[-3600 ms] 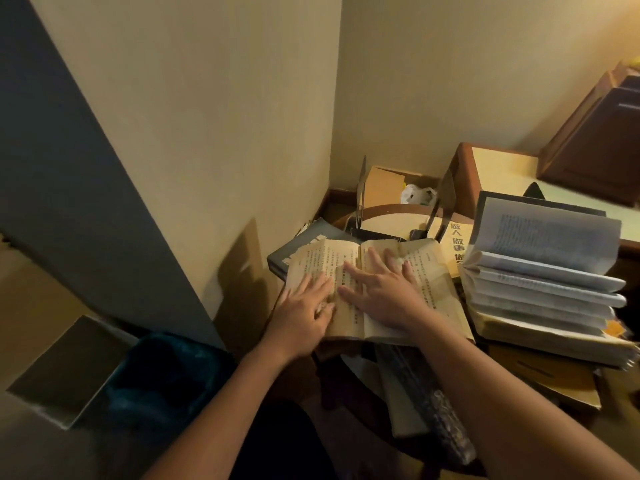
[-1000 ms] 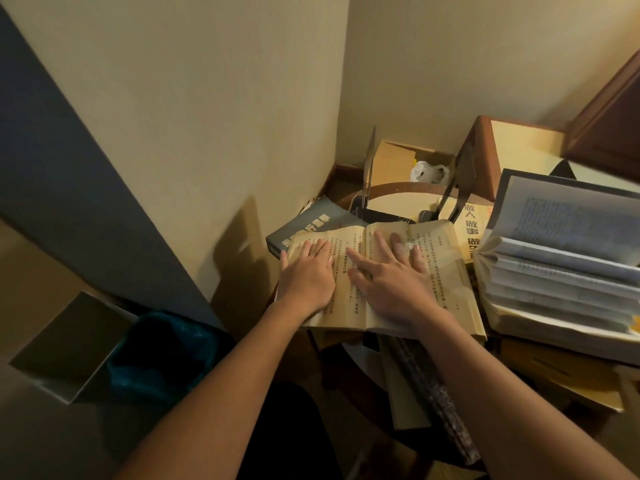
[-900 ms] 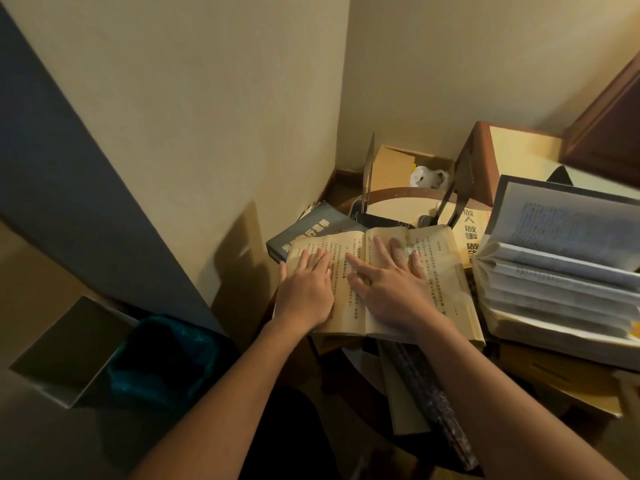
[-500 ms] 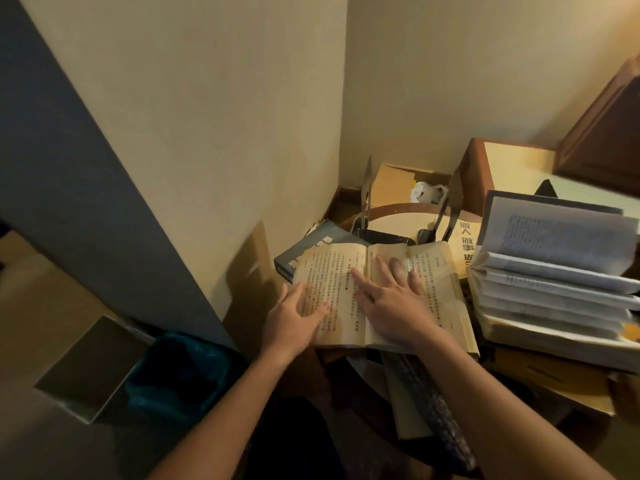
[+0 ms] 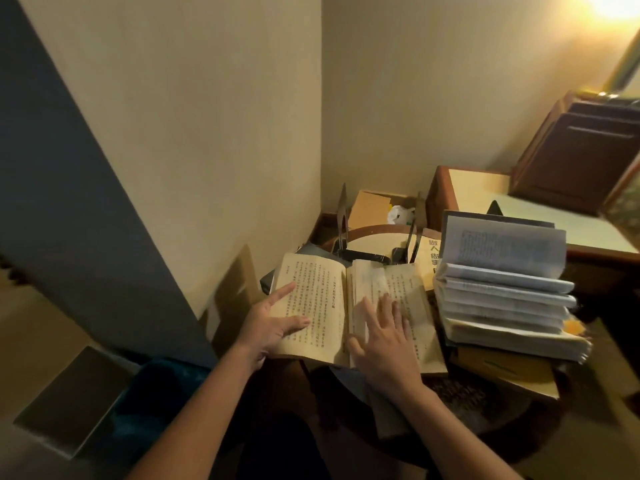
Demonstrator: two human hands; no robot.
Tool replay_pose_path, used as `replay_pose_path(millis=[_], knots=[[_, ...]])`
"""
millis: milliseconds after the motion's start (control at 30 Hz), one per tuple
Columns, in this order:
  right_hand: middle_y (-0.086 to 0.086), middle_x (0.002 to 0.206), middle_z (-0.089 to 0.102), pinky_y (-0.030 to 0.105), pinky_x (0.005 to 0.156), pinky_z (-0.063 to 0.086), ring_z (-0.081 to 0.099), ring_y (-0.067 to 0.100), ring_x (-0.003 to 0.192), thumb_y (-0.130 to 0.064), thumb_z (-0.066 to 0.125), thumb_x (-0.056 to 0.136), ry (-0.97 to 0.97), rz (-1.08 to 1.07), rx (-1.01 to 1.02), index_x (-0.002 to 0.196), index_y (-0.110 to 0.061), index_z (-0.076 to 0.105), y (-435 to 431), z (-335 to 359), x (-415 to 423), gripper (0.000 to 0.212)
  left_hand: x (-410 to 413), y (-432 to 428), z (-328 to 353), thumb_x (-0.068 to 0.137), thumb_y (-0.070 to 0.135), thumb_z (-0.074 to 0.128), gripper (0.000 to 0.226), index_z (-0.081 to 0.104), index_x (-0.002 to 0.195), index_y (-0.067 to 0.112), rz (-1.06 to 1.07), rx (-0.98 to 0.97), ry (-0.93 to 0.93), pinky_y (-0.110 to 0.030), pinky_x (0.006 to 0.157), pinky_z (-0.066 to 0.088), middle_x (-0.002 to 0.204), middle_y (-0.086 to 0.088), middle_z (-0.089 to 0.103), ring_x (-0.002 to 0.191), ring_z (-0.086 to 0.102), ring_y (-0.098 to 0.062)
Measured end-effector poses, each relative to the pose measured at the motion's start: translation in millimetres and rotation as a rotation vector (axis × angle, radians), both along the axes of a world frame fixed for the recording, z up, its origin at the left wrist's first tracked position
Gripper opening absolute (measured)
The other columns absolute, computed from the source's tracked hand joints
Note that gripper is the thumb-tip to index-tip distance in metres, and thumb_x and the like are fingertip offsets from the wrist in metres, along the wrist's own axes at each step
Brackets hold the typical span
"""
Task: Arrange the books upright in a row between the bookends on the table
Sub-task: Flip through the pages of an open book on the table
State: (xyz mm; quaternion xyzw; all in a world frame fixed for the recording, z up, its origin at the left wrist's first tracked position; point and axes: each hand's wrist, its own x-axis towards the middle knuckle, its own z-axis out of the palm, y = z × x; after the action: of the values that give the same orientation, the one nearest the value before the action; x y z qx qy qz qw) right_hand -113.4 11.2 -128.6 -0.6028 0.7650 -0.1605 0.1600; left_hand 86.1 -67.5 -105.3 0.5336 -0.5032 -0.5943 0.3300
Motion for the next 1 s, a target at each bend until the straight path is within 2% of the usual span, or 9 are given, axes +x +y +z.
replay_pose_path(millis=[200, 267, 333, 433, 633, 700, 767, 867, 1000], knots=[[0.006, 0.166, 0.014, 0.049, 0.122, 0.024, 0.017, 0.027, 0.152, -0.050, 0.060, 0.084, -0.238, -0.101, -0.100, 0.160, -0.030, 0.004, 20, 12, -2, 0.096, 1, 14, -4, 0.078, 0.003, 0.081, 0.075, 0.054, 0.137, 0.039, 0.011, 0.019, 0.018, -0.029, 0.068, 0.060, 0.119, -0.002, 0.062, 0.100, 0.069, -0.022], [0.005, 0.156, 0.038, 0.047, 0.106, 0.049, 0.045, 0.024, 0.135, -0.048, 0.060, 0.083, -0.378, -0.153, -0.159, 0.160, -0.028, 0.013, 20, 21, -2, 0.092, 1, 16, -4, 0.079, 0.005, 0.080, 0.073, 0.053, 0.137, 0.040, 0.005, 0.002, 0.015, -0.029, 0.068, 0.060, 0.120, -0.001, 0.060, 0.101, 0.068, -0.023], [0.003, 0.139, 0.055, 0.027, 0.077, 0.060, 0.062, 0.012, 0.108, -0.040, 0.060, 0.091, -0.534, -0.152, -0.208, 0.158, -0.027, 0.021, 21, 34, -2, 0.079, 0, 15, -3, 0.084, 0.006, 0.077, 0.068, 0.053, 0.136, 0.041, -0.004, -0.021, 0.022, -0.030, 0.072, 0.060, 0.123, 0.002, 0.058, 0.107, 0.064, -0.020], [-0.005, 0.120, 0.060, 0.015, 0.058, 0.054, 0.062, 0.002, 0.091, -0.031, 0.060, 0.097, -0.622, -0.044, -0.235, 0.150, -0.026, 0.035, 18, 51, 2, 0.059, -2, 11, 0, 0.092, 0.014, 0.068, 0.054, 0.052, 0.134, 0.045, -0.006, -0.058, -0.015, -0.033, 0.081, 0.057, 0.127, 0.007, 0.055, 0.111, 0.056, -0.013], [-0.008, 0.136, 0.051, 0.010, 0.068, 0.052, 0.057, 0.003, 0.104, -0.062, 0.056, 0.092, -0.653, 0.172, -0.082, 0.157, -0.034, 0.021, 11, 66, 30, 0.079, -5, 5, 11, 0.103, 0.050, 0.038, 0.047, 0.045, 0.145, 0.030, 0.082, -0.109, -0.134, -0.029, 0.077, 0.050, 0.114, 0.001, 0.061, 0.098, 0.058, -0.011], [-0.008, 0.150, 0.041, 0.024, 0.097, 0.050, 0.048, 0.012, 0.126, -0.080, 0.050, 0.084, -0.583, 0.190, -0.046, 0.159, -0.035, 0.015, 9, 61, 37, 0.094, -5, 2, 13, 0.097, 0.059, 0.039, 0.055, 0.049, 0.141, 0.028, 0.075, -0.109, -0.091, -0.034, 0.085, 0.053, 0.113, 0.003, 0.064, 0.101, 0.062, -0.016], [-0.008, 0.163, 0.025, 0.049, 0.120, 0.028, 0.028, 0.022, 0.147, -0.090, 0.038, 0.079, -0.441, 0.205, -0.001, 0.159, -0.037, 0.013, 4, 53, 40, 0.099, -4, 3, 11, 0.093, 0.058, 0.043, 0.052, 0.051, 0.138, 0.034, 0.043, -0.146, -0.026, -0.027, 0.079, 0.054, 0.113, 0.011, 0.064, 0.096, 0.065, -0.009], [-0.011, 0.167, 0.012, 0.052, 0.122, -0.003, 0.004, 0.022, 0.155, -0.088, 0.016, 0.084, -0.318, 0.272, 0.020, 0.158, -0.037, 0.019, -3, 44, 35, 0.090, -4, 0, 4, 0.089, 0.069, 0.052, 0.056, 0.054, 0.135, 0.037, -0.048, -0.169, 0.042, -0.035, 0.090, 0.057, 0.122, 0.012, 0.066, 0.105, 0.067, -0.006], [-0.011, 0.167, 0.003, 0.054, 0.119, -0.014, -0.007, 0.027, 0.154, -0.079, 0.008, 0.090, -0.072, 0.343, 0.075, 0.156, -0.048, 0.014, -23, 27, 12, 0.073, -4, -11, -4, 0.083, 0.068, 0.055, 0.070, 0.052, 0.142, 0.030, -0.090, 0.106, 0.325, -0.057, 0.108, 0.043, 0.139, -0.010, 0.059, 0.127, 0.057, -0.032]])
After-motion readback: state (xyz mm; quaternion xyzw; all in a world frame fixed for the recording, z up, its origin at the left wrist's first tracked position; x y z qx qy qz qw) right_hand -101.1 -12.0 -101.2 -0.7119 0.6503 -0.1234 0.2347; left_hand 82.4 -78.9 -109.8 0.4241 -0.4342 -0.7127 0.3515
